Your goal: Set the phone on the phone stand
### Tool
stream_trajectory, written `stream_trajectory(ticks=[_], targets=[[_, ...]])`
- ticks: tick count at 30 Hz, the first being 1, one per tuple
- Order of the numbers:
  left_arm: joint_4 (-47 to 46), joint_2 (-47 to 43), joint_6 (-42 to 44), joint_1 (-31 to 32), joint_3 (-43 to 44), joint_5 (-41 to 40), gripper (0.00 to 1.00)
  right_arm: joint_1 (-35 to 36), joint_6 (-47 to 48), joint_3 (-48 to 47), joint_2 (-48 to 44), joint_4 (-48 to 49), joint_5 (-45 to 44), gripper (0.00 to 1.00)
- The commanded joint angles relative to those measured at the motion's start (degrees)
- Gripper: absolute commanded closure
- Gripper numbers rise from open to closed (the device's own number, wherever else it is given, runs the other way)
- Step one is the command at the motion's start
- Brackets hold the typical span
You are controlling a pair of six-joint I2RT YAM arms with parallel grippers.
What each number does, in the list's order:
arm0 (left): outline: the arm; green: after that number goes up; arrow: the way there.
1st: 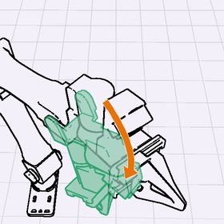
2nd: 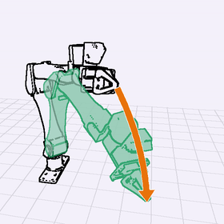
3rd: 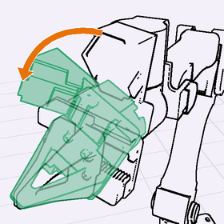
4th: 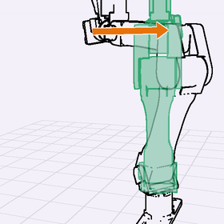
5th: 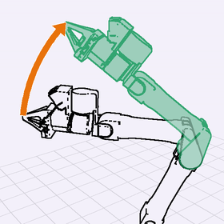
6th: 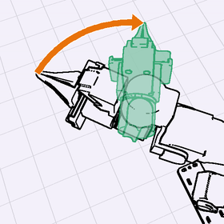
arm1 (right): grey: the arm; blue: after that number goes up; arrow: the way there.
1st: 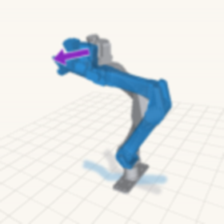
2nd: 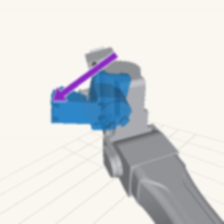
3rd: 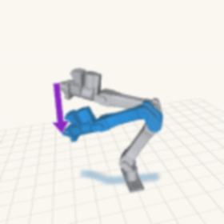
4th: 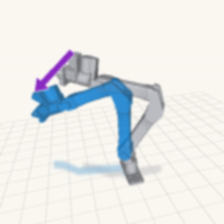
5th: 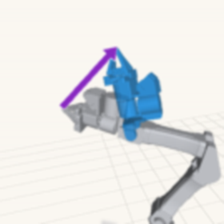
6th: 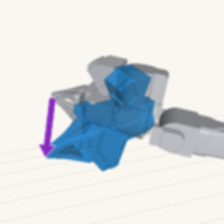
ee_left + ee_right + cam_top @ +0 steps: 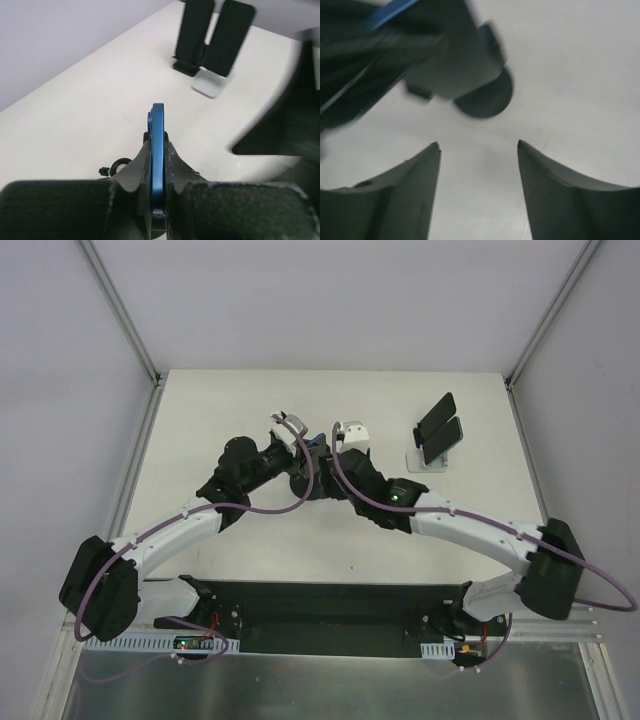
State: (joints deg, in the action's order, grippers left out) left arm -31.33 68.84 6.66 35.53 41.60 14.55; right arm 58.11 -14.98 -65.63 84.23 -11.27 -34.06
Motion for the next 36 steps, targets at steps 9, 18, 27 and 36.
stream_trajectory(ticks=[9,18,27,36], targets=[[6.08,-0.02,2.92,-3.19,6.36,12.2,1.0,-9.29,21.22,10.94,-30.78,-12.29,37.56,0.11],[30.1,-4.59,9.51,-3.18,15.71,41.17,1.0,-14.86,26.93,11.14,-28.42,-15.09,54.52,0.16],[30.19,-3.1,12.85,-3.27,13.94,49.17,1.0,-11.88,26.93,8.67,-26.13,-12.64,60.18,0.16],[28.43,2.26,11.8,-4.15,14.65,54.88,1.0,-9.94,26.68,3.06,-21.39,-13.43,53.76,0.15]])
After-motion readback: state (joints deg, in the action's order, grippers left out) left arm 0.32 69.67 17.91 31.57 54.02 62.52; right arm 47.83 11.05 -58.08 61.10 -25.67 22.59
